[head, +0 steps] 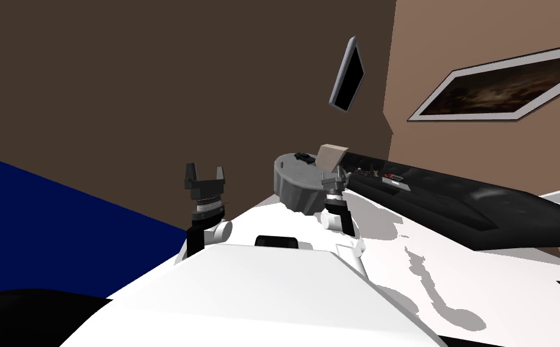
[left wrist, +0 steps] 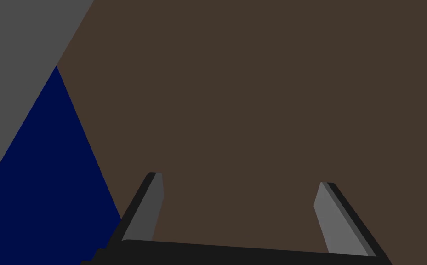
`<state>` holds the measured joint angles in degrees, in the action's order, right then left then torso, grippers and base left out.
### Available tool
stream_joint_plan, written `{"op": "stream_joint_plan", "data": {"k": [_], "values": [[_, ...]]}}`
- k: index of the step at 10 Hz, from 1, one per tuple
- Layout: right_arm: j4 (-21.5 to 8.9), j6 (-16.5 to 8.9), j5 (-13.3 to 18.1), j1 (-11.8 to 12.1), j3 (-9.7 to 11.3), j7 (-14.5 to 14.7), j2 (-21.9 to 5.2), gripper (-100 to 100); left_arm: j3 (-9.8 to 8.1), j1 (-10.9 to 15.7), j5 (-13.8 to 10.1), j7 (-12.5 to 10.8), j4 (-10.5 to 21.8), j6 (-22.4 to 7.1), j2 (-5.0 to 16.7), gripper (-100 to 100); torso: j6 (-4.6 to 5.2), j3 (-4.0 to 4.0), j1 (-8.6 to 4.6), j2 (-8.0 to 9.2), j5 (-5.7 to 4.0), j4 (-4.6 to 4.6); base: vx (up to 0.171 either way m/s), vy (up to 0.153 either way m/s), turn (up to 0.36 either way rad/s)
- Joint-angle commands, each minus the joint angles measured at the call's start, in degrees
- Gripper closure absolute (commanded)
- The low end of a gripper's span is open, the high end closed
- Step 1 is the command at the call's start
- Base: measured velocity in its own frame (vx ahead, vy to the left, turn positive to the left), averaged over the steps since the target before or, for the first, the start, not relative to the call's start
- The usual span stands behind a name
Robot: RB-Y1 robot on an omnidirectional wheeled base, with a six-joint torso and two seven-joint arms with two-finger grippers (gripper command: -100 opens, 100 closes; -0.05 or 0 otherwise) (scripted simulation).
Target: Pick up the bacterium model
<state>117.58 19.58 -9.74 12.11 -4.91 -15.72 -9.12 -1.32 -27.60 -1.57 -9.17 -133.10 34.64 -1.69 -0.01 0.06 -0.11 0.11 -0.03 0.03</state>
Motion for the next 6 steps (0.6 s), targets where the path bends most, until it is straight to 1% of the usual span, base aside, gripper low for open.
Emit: {"op": "stream_joint_plan", "data": {"k": [1,2,3,4,5,6], "values": [[-1.6,-1.0,-0.6,-1.0,-0.1,-0.9,-0.3,-100,0.0,0.0,0.0,0.0,0.0,0.0,0.0,0,0.0,0.0,0.0,0.0,0.0,0.0,-0.032,-0.021,0.035],[-4.0,-3.1,-2.0,-3.3,-0.5,-2.7,-1.1,-100,0.0,0.0,0.0,0.0,0.0,0.0,0.0,0,0.02,-0.01,0.02,-0.01,0.0,0.0,-0.037,-0.025,0.053],[-5.4,-4.9,-3.5,-5.0,-0.9,-4.4,-1.8,-100,0.0,0.0,0.0,0.0,0.0,0.0,0.0,0,0.01,0.0,0.0,0.0,0.0,0.0,-0.048,-0.045,0.079],[-6.6,-5.3,-3.5,-5.7,-0.9,-4.5,-1.8,-100,0.0,0.0,0.0,0.0,0.0,0.0,0.0,0,0.0,0.01,-0.07,0.01,-0.01,0.0,-0.041,-0.045,0.038],[-8.5,-7.7,-5.1,-7.9,-1.3,-6.4,-2.5,-100,0.0,0.0,0.0,0.0,0.0,0.0,0.0,0,0.02,0.01,-0.08,0.01,-0.02,0.0,-0.042,-0.034,0.062],[-9.4,-7.7,-5.1,-8.2,-1.3,-6.4,-2.5,-100,0.0,0.0,0.0,0.0,0.0,0.0,0.0,0,0.01,0.01,-0.05,0.01,-0.01,0.0,-0.034,-0.026,0.035]]}}
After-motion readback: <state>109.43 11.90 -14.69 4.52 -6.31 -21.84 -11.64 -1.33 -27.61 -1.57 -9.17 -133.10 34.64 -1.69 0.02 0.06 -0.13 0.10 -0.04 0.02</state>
